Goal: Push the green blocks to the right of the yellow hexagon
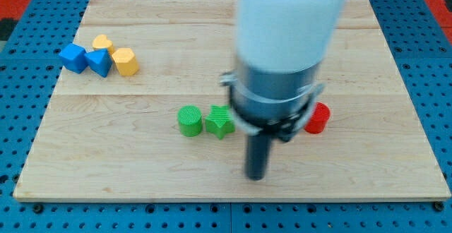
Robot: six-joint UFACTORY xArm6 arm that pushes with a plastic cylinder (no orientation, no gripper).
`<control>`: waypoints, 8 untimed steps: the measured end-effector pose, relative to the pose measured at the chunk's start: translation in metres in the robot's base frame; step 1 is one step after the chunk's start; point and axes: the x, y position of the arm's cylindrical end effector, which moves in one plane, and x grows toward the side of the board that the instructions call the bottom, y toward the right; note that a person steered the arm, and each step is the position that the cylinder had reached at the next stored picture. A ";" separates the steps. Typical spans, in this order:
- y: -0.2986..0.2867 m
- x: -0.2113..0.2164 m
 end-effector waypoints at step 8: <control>-0.035 -0.137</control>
